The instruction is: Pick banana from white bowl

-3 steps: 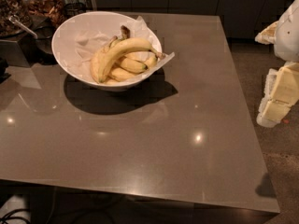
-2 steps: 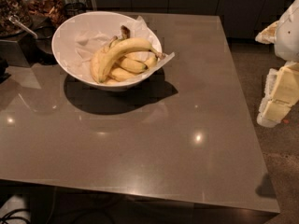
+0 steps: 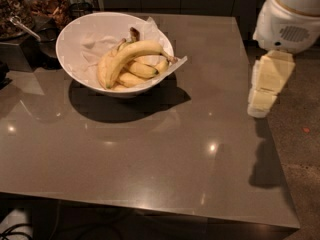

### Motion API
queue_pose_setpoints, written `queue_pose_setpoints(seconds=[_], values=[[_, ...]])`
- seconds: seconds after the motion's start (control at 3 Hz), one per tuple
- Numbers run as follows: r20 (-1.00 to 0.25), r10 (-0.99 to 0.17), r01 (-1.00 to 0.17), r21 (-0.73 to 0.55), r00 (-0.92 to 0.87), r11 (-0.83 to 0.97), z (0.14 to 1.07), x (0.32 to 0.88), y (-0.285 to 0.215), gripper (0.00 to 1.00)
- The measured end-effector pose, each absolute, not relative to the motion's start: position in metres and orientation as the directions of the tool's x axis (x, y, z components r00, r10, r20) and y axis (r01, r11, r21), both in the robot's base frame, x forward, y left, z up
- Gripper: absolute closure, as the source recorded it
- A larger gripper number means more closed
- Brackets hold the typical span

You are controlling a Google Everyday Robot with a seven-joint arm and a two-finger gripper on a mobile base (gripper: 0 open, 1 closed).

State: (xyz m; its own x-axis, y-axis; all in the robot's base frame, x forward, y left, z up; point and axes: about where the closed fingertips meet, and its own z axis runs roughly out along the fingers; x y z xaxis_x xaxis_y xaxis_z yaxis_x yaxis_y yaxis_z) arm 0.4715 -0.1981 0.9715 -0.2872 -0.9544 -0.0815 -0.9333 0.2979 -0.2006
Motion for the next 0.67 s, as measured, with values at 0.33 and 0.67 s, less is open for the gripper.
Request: queue_pose_setpoints(seconds=[0.33, 0.67], values=[[-0.048, -0.963, -0.945, -0.184, -0.266, 0.270, 0.9637, 0.5089, -0.1714, 0.00], [-0.069, -0.966, -0.943, -0.210, -0.250, 0.259, 0.9654, 0.5185, -0.1622, 0.00]])
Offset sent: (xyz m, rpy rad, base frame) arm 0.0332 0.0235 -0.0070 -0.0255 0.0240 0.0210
